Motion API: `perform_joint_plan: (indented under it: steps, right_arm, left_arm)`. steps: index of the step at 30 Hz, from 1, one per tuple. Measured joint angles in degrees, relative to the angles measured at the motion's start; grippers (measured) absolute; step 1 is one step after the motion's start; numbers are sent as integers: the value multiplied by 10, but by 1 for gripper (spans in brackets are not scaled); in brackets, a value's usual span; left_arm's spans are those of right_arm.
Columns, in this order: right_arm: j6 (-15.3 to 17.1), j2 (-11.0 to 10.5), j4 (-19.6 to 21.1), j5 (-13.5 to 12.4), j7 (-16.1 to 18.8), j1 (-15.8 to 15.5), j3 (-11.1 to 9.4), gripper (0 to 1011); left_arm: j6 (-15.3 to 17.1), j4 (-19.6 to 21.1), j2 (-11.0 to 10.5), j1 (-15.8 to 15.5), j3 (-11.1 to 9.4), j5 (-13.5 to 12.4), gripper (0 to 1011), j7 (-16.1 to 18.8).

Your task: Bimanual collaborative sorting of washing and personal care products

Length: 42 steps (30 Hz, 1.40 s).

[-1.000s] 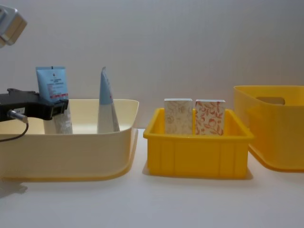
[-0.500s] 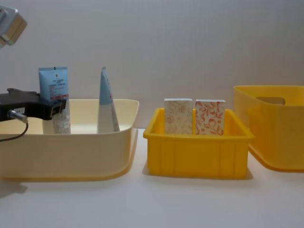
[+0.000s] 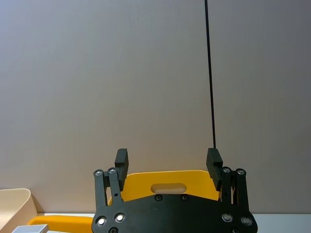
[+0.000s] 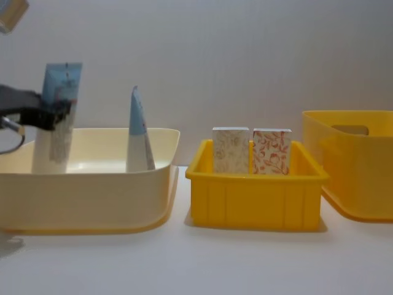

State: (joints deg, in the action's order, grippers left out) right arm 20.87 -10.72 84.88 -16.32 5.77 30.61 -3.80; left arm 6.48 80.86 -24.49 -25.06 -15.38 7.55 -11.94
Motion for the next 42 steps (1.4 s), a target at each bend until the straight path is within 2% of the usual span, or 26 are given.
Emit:
perform_joint_plan:
  steps: [10,19,26,35,42]
  right_arm:
    - [0,0,0,0,0,0,0,1001]
    - [0,0,0,0,0,0,0,1001]
    - [0,0,0,0,0,0,0,1001]
    - [0,0,0,0,0,0,0,1001]
    - [0,0,0,0,0,0,0,1001]
  left_arm:
    - [-26,31,-9,-18,11,-20,235,10]
    - [-64,33,-4,-55,16,-14,236,-12]
    - [-96,20,8,-86,17,5,235,-44]
    - [-135,-9,25,-126,14,44,235,-101]
    - [-161,-39,41,-156,8,84,236,-152]
